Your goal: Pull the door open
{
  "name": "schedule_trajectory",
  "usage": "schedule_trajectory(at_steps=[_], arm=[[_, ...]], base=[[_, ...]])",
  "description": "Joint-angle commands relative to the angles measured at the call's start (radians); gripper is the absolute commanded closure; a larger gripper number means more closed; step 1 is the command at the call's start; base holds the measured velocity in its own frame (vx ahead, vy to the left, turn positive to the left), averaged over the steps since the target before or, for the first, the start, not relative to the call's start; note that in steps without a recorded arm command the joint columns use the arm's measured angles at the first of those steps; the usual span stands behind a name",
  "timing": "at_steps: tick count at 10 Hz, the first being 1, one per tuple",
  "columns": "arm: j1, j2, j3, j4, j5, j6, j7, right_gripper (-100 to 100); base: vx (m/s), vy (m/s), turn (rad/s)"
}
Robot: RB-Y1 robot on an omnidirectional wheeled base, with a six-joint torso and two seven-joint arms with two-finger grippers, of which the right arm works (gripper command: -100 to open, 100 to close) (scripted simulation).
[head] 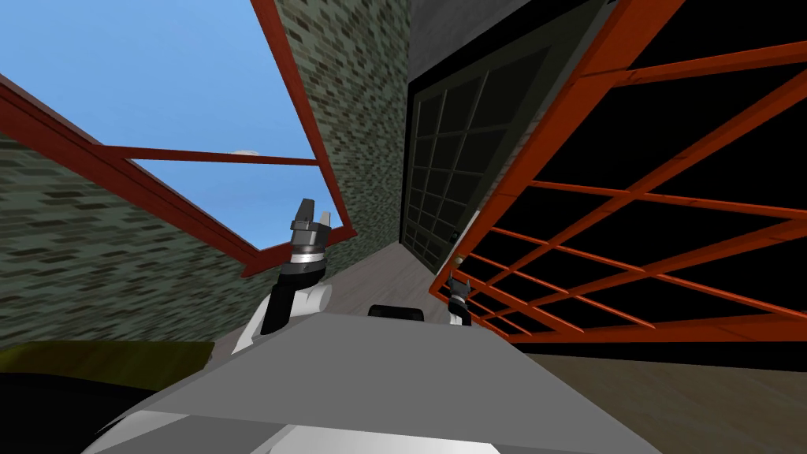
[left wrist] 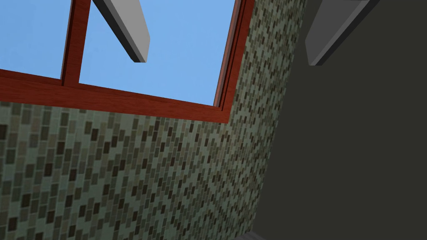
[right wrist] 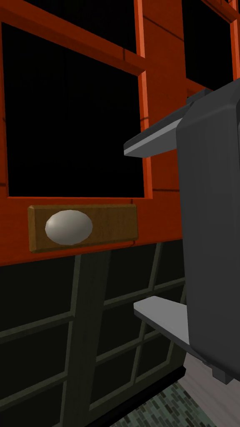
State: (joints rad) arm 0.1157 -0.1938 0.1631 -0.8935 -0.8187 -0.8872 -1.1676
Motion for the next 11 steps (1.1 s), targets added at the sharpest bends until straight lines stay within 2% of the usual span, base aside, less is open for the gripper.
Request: schedule_trajectory(at_steps=[1, 2, 3, 4, 5, 6, 9, 10, 11], arm=[[0.010, -0.028, -0.001, 0.012, -0.004, -0.007, -0.034, -100], [0.017, -0.046, -0.002, 0.020, -0.007, -0.012, -0.057, -100], [0.020, -0.056, -0.002, 0.024, -0.009, -0.015, -0.069, -100], [0.027, -0.077, -0.003, 0.033, -0.012, -0.020, -0.094, -100], [0.031, -0.087, -0.003, 0.038, -0.014, -0.023, -0.107, -100], [0.031, -0.087, -0.003, 0.038, -0.014, -0.023, -0.107, -100], [0.051, -0.142, -0.005, 0.062, -0.023, -0.038, -0.174, -100], [0.055, -0.153, -0.006, 0.066, -0.024, -0.040, -0.188, -100], [0.056, -0.146, -0.005, 0.059, -0.023, -0.039, -0.177, -100]], base=[[0.123, -0.008, 0.053], [0.220, -0.017, 0.085], [0.219, -0.017, 0.047], [0.195, 0.022, 0.057], [0.156, 0.021, 0.041], [0.084, 0.000, 0.005], [0.140, -0.013, 0.053], [0.158, -0.019, 0.045], [0.061, -0.010, 0.007]])
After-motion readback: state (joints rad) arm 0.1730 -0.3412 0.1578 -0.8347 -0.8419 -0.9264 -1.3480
